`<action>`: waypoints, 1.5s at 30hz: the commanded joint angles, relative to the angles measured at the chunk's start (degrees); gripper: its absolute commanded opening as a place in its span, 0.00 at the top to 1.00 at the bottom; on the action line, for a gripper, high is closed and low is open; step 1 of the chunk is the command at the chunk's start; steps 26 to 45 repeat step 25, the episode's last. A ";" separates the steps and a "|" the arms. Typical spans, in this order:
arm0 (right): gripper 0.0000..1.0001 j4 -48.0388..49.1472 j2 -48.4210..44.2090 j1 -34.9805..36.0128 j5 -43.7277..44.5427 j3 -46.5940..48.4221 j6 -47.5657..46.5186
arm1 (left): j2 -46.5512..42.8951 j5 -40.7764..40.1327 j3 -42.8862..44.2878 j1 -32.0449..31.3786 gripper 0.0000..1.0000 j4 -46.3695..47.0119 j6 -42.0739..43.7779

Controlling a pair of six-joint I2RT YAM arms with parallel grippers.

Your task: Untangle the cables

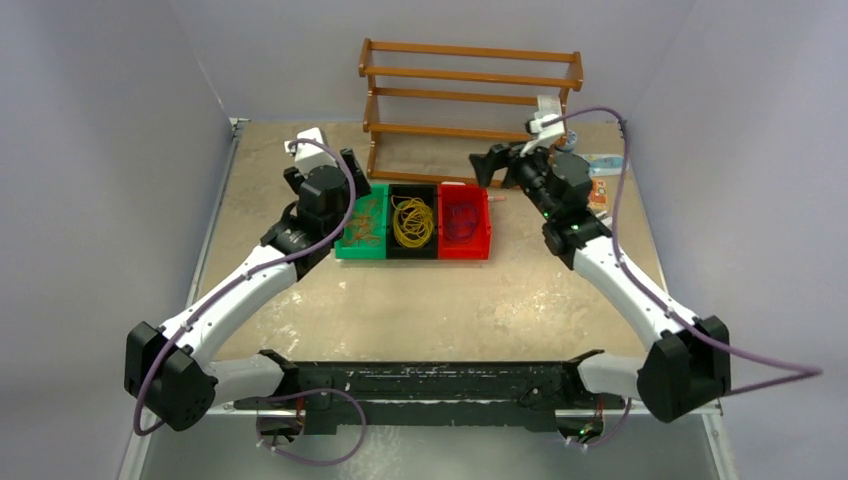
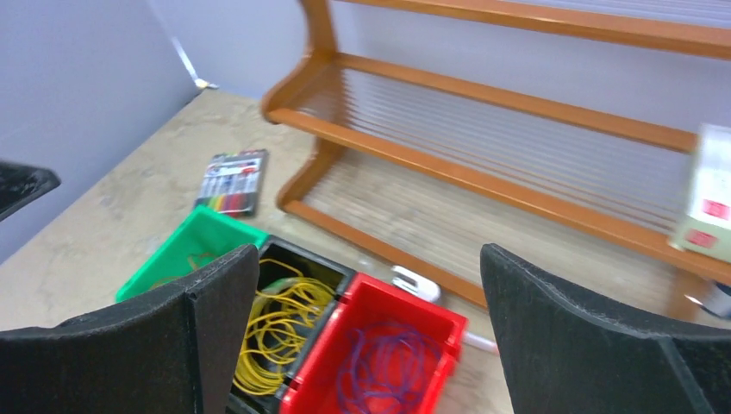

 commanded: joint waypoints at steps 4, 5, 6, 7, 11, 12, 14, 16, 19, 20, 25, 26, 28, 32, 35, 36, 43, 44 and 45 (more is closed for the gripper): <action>0.00 2.58 -13.36 -5.65 9.49 -8.82 2.47 | -0.60 -1.27 -6.29 2.75 0.20 1.06 -9.22; 0.00 3.01 -15.34 -5.88 11.66 -10.33 2.28 | -1.56 -1.35 -7.61 3.84 0.20 0.88 -10.32; 0.01 3.61 -17.59 -5.92 13.55 -11.94 2.03 | -2.60 -1.59 -8.78 5.18 0.19 0.73 -11.02; 0.00 4.14 -19.78 -5.90 15.14 -13.47 1.57 | -3.86 -2.31 -9.92 6.02 0.19 0.68 -11.40; 0.01 7.33 -27.86 -5.93 19.11 -19.71 0.21 | -9.45 -6.46 -14.46 6.34 0.17 3.76 -9.21; 0.01 7.96 -29.54 -5.92 20.04 -20.88 -0.04 | -10.52 -7.55 -15.11 6.37 0.16 3.83 -9.05; 0.00 10.06 -31.95 -5.93 22.23 -23.26 -0.48 | -12.51 -8.39 -16.67 6.24 0.15 5.46 -8.18; 0.01 12.20 -33.41 -5.93 24.10 -25.18 -0.91 | -13.91 -9.34 -18.58 6.21 0.14 6.81 -8.33; 0.01 14.78 -34.45 -5.93 24.98 -27.47 -0.26 | -15.50 -9.64 -20.95 6.30 0.13 8.49 -9.17; 0.01 15.20 -34.52 -5.93 25.19 -27.92 0.00 | -15.93 -9.56 -21.91 6.30 0.13 9.28 -9.37; 0.01 15.68 -33.73 -5.93 26.29 -28.58 0.23 | -15.76 -9.92 -23.35 6.23 0.12 10.54 -9.22; 0.01 15.68 -33.73 -5.93 26.29 -28.58 0.23 | -15.76 -9.92 -23.35 6.23 0.12 10.54 -9.22; 0.01 15.68 -33.73 -5.93 26.29 -28.58 0.23 | -15.76 -9.92 -23.35 6.23 0.12 10.54 -9.22; 0.01 15.68 -33.73 -5.93 26.29 -28.58 0.23 | -15.76 -9.92 -23.35 6.23 0.12 10.54 -9.22; 0.01 15.68 -33.73 -5.93 26.29 -28.58 0.23 | -15.76 -9.92 -23.35 6.23 0.12 10.54 -9.22; 0.01 15.68 -33.73 -5.93 26.29 -28.58 0.23 | -15.76 -9.92 -23.35 6.23 0.12 10.54 -9.22; 0.01 15.68 -33.73 -5.93 26.29 -28.58 0.23 | -15.76 -9.92 -23.35 6.23 0.12 10.54 -9.22; 0.01 15.68 -33.73 -5.93 26.29 -28.58 0.23 | -15.76 -9.92 -23.35 6.23 0.12 10.54 -9.22; 0.01 15.68 -33.73 -5.93 26.29 -28.58 0.23 | -15.76 -9.92 -23.35 6.23 0.12 10.54 -9.22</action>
